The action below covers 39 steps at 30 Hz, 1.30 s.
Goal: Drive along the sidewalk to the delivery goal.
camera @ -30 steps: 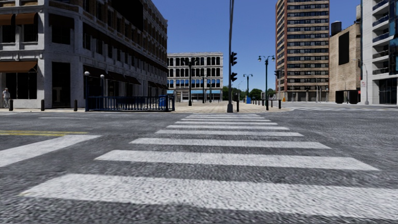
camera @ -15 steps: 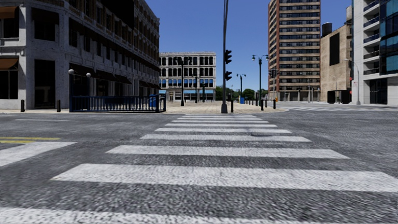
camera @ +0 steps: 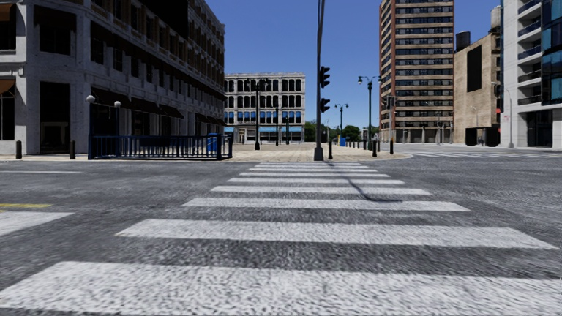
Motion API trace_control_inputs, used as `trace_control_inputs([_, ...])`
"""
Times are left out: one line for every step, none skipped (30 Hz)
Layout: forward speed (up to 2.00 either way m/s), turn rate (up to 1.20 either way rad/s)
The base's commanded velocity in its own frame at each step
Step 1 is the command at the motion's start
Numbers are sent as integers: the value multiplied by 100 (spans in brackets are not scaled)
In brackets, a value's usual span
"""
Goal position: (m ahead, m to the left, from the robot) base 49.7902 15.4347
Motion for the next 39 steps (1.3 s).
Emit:
trace_control_inputs([128, 0])
trace_control_inputs([128, 0])
trace_control_inputs([133, 0])
trace_control_inputs([134, 0])
trace_control_inputs([135, -78])
trace_control_inputs([135, -103])
trace_control_inputs([135, -103])
trace_control_inputs([135, -114])
trace_control_inputs([135, -116])
trace_control_inputs([135, -32])
trace_control_inputs([135, 0])
trace_control_inputs([135, 0])
trace_control_inputs([135, 0])
trace_control_inputs([135, 0])
trace_control_inputs([136, 0])
trace_control_inputs([136, 0])
trace_control_inputs([136, 0])
trace_control_inputs([136, 0])
trace_control_inputs([136, 0])
trace_control_inputs([136, 0])
trace_control_inputs([136, 0])
trace_control_inputs([136, 0])
trace_control_inputs([136, 0])
trace_control_inputs([136, 0])
trace_control_inputs([136, 0])
trace_control_inputs([136, 0])
trace_control_inputs([136, 0])
trace_control_inputs([146, 0])
trace_control_inputs([156, 0])
trace_control_inputs([164, 0])
trace_control_inputs([164, 0])
trace_control_inputs([167, 0])
trace_control_inputs([174, 0])
trace_control_inputs([174, 0])
trace_control_inputs([177, 0])
trace_control_inputs([178, 0])
trace_control_inputs([178, 0])
trace_control_inputs([179, 0])
trace_control_inputs([179, 0])
